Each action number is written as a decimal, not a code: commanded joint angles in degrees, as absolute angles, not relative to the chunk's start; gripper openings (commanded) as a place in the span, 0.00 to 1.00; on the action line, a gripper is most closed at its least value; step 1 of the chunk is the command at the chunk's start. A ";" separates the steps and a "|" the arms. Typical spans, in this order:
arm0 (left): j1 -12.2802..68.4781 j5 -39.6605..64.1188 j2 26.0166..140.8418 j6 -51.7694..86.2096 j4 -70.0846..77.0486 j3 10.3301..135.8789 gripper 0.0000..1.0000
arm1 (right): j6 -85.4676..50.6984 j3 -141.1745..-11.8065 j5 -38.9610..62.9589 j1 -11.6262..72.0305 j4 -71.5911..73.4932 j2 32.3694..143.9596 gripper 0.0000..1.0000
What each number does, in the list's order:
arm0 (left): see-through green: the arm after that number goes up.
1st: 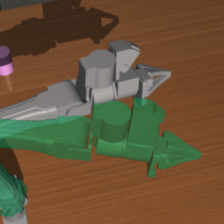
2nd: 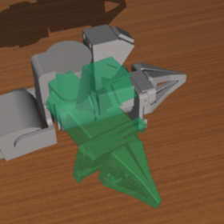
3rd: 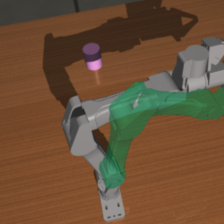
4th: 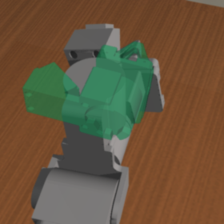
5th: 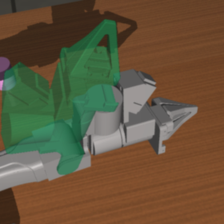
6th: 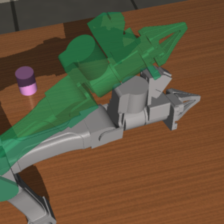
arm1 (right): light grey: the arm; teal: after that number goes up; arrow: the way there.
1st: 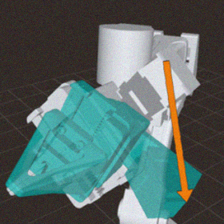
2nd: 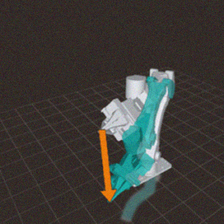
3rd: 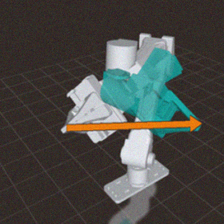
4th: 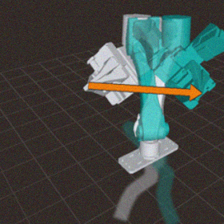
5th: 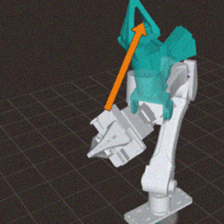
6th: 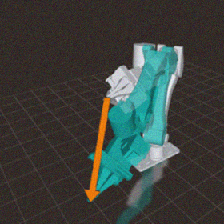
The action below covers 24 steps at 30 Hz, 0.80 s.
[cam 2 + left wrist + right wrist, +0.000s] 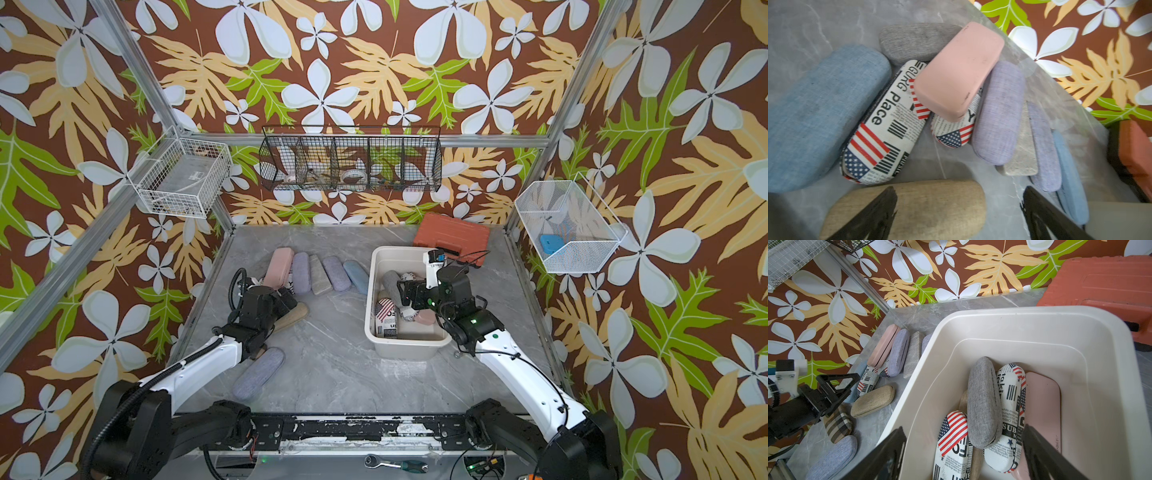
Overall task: Put the glasses cases into the storage boxes
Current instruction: Adjust the glasses case at the center of the board.
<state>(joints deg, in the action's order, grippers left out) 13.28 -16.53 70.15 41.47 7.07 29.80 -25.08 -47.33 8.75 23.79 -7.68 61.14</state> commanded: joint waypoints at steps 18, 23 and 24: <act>29.40 -12.95 76.31 50.63 15.06 24.67 0.92 | -24.04 -47.34 7.99 23.87 -8.79 59.07 0.88; 31.40 -13.03 73.80 49.40 12.84 27.93 0.94 | -24.08 -46.78 7.93 23.88 -8.81 58.47 0.88; 31.46 -13.11 73.23 48.55 11.70 28.75 0.94 | -24.12 -46.80 7.91 23.87 -8.86 58.37 0.88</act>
<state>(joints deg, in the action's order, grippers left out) 31.44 -13.19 74.24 48.29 14.44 27.16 -24.60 -47.05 8.58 23.79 -9.26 58.70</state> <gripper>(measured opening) 0.937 0.878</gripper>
